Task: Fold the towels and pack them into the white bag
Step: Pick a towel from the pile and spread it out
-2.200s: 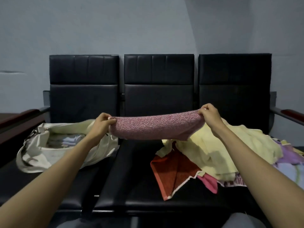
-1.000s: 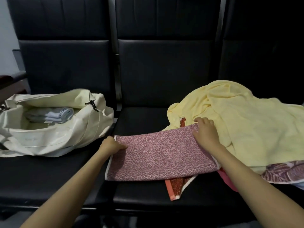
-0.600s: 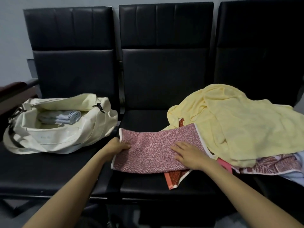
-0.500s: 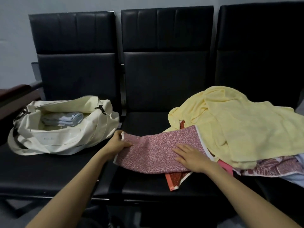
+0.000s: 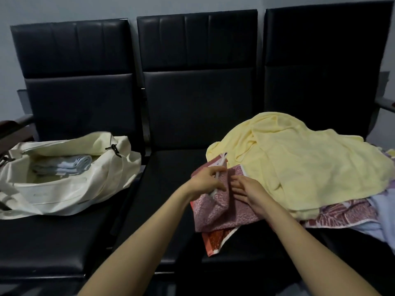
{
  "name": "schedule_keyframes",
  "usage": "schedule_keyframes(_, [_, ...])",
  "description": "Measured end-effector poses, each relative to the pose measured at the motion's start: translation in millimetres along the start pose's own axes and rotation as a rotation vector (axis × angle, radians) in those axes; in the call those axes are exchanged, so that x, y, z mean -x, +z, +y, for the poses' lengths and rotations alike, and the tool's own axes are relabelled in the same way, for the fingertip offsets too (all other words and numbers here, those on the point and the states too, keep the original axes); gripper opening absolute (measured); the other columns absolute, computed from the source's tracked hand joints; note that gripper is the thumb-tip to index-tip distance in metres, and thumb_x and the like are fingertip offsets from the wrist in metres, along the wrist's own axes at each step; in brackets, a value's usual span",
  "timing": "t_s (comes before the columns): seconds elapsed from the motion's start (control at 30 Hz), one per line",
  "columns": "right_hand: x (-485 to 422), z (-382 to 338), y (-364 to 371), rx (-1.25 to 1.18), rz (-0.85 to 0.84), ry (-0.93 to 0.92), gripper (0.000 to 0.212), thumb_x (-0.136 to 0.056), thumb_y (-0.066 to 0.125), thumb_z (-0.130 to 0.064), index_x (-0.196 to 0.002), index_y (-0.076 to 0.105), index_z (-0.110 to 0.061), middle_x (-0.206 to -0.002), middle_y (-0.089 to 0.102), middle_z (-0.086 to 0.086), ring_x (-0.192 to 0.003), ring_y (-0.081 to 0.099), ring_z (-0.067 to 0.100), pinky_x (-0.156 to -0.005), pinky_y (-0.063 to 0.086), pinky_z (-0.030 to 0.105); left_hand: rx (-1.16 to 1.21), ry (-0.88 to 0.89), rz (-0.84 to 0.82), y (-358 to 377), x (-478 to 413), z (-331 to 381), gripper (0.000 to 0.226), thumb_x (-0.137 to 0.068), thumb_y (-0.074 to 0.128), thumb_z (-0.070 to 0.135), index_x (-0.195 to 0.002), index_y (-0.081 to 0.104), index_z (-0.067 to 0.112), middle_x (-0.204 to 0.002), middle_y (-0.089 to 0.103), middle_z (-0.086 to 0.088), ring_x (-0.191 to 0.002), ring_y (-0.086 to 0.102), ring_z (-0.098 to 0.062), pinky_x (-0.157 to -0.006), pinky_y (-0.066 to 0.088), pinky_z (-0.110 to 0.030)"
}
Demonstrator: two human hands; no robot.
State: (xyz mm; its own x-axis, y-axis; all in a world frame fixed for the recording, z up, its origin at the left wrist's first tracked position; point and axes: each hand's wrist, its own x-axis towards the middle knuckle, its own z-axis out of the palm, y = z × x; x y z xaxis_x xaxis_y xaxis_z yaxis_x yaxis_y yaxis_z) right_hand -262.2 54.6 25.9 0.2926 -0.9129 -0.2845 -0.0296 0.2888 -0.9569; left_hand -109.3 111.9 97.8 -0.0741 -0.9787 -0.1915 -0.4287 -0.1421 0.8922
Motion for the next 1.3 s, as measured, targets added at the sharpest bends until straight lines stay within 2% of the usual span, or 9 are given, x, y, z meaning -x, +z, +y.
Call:
schedule_keyframes(0.13, [-6, -4, -16, -0.066, 0.018, 0.154, 0.050, -0.102, 0.037, -0.044, -0.134, 0.051, -0.009, -0.128, 0.058, 0.015, -0.117, 0.056, 0.033, -0.098, 0.046, 0.046, 0.063, 0.000, -0.041, 38, -16, -5, 0.064, -0.087, 0.052, -0.010, -0.145, 0.040, 0.013, -0.121, 0.056, -0.008, -0.076, 0.054, -0.009, -0.065, 0.049, -0.022])
schedule_keyframes(0.27, [-3, -6, -26, 0.048, 0.049, 0.148, 0.070, -0.075, 0.069, -0.061, -0.122, 0.064, -0.008, -0.121, 0.065, 0.013, -0.111, 0.061, 0.029, -0.099, 0.047, 0.044, 0.368, -0.113, -0.070, 52, -21, -7, 0.053, -0.100, 0.045, 0.009, -0.149, 0.026, 0.019, -0.106, 0.055, -0.003, -0.091, 0.062, -0.021, -0.065, 0.059, -0.033])
schedule_keyframes(0.4, [1, -9, -35, 0.388, 0.045, -0.003, 0.048, -0.083, 0.073, -0.012, -0.127, 0.056, -0.008, -0.114, 0.066, 0.008, -0.096, 0.065, 0.022, -0.077, 0.054, 0.031, 0.463, -0.170, 0.014, 41, -22, -13, 0.047, -0.098, 0.045, 0.001, -0.142, 0.032, 0.010, -0.114, 0.054, -0.010, -0.082, 0.060, -0.021, -0.067, 0.058, -0.037])
schedule_keyframes(0.53, [6, -9, -39, 0.620, 0.152, -0.184, 0.063, -0.082, 0.071, -0.005, -0.138, 0.043, -0.015, -0.123, 0.062, 0.010, -0.095, 0.063, 0.024, -0.066, 0.046, 0.026, 0.115, -0.119, 0.348, 26, -21, -33, 0.039, -0.088, 0.051, -0.003, -0.126, 0.048, 0.006, -0.105, 0.059, -0.004, -0.085, 0.058, -0.015, -0.065, 0.049, -0.025])
schedule_keyframes(0.67, [12, -4, -36, 1.005, 0.117, -0.253, 0.070, -0.082, 0.071, -0.018, -0.142, 0.035, -0.020, -0.124, 0.052, 0.010, -0.107, 0.055, 0.026, -0.075, 0.041, 0.030, -0.222, -0.349, 0.419, 12, -20, -60, 0.056, -0.087, 0.062, 0.021, -0.134, 0.037, 0.004, -0.133, 0.043, -0.016, -0.121, 0.048, -0.032, -0.099, 0.045, -0.041])
schedule_keyframes(0.83, [9, -1, -30, 1.183, 0.125, -0.215, 0.064, -0.085, 0.069, -0.021, -0.140, 0.035, -0.020, -0.125, 0.042, 0.010, -0.112, 0.049, 0.027, -0.081, 0.043, 0.033, 0.320, -0.481, 0.222, 7, -15, -61, 0.054, -0.081, 0.075, 0.019, -0.124, 0.050, -0.001, -0.115, 0.062, -0.014, -0.102, 0.063, -0.027, -0.085, 0.055, -0.040])
schedule_keyframes(0.97, [7, 3, -30, 1.163, 0.130, -0.198, 0.066, -0.088, 0.066, -0.018, -0.143, 0.031, -0.017, -0.127, 0.044, 0.010, -0.113, 0.050, 0.027, -0.082, 0.042, 0.033, 0.669, -0.475, 0.046, 7, -12, -47, 0.047, -0.075, 0.077, 0.013, -0.118, 0.058, 0.005, -0.117, 0.064, -0.015, -0.106, 0.061, -0.031, -0.081, 0.051, -0.041])
schedule_keyframes(1.13, [5, 3, -32, 1.141, 0.169, -0.207, 0.059, -0.091, 0.061, -0.021, -0.143, 0.036, -0.013, -0.131, 0.048, 0.013, -0.119, 0.047, 0.031, -0.094, 0.041, 0.034, 0.505, -0.267, 0.041, 21, -15, -25, 0.031, -0.080, 0.069, 0.011, -0.111, 0.062, 0.013, -0.112, 0.066, -0.013, -0.103, 0.064, -0.029, -0.090, 0.053, -0.043])
schedule_keyframes(1.3, [4, -14, -32, 0.243, 0.152, -0.128, 0.042, -0.092, 0.056, -0.009, -0.133, 0.046, -0.007, -0.126, 0.058, 0.014, -0.104, 0.060, 0.022, -0.083, 0.048, 0.032, 0.405, -0.043, -0.064, 11, -7, 14, 0.035, -0.084, 0.064, 0.010, -0.118, 0.057, 0.013, -0.118, 0.063, -0.013, -0.109, 0.061, -0.029, -0.098, 0.049, -0.044])
